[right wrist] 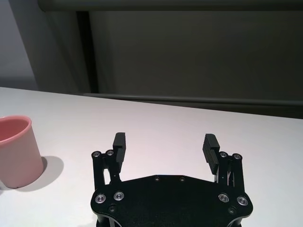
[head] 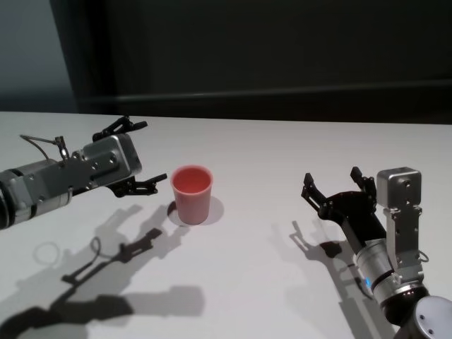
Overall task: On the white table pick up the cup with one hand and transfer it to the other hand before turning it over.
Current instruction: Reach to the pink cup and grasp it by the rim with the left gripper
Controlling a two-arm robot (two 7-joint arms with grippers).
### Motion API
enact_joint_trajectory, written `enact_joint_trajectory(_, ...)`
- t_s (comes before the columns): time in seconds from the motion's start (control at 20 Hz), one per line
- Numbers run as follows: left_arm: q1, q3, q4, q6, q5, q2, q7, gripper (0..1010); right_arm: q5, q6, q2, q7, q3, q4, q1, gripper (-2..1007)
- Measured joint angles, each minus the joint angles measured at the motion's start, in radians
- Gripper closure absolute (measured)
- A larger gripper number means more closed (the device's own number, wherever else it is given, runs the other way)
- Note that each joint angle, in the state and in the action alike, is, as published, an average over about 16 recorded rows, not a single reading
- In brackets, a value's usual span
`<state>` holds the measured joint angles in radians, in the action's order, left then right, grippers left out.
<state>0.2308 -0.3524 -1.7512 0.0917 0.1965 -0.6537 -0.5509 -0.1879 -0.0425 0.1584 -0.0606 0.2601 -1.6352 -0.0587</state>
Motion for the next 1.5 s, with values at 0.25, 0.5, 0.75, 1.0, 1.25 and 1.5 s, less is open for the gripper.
enact_joint_trajectory(0.25,0.084,-0.085,0.003,0.007,0.084,-0.054,-0.073,7,0.0,0.0,0.0,0.0,0.0,0.0,0.0,5)
enact_joint_trajectory(0.5,0.166,-0.169,0.019,0.002,0.162,-0.082,-0.142,7,0.0,0.0,0.0,0.0,0.0,0.0,0.0,5)
enact_joint_trajectory(0.75,0.239,-0.243,0.039,-0.012,0.221,-0.089,-0.206,7,0.0,0.0,0.0,0.0,0.0,0.0,0.0,5)
enact_joint_trajectory(1.0,0.307,-0.311,0.067,-0.036,0.262,-0.081,-0.275,7,0.0,0.0,0.0,0.0,0.0,0.0,0.0,5)
enact_joint_trajectory(1.25,0.368,-0.369,0.101,-0.063,0.288,-0.063,-0.333,7,0.0,0.0,0.0,0.0,0.0,0.0,0.0,5)
enact_joint_trajectory(1.5,0.423,-0.421,0.145,-0.097,0.31,-0.036,-0.376,7,0.0,0.0,0.0,0.0,0.0,0.0,0.0,5)
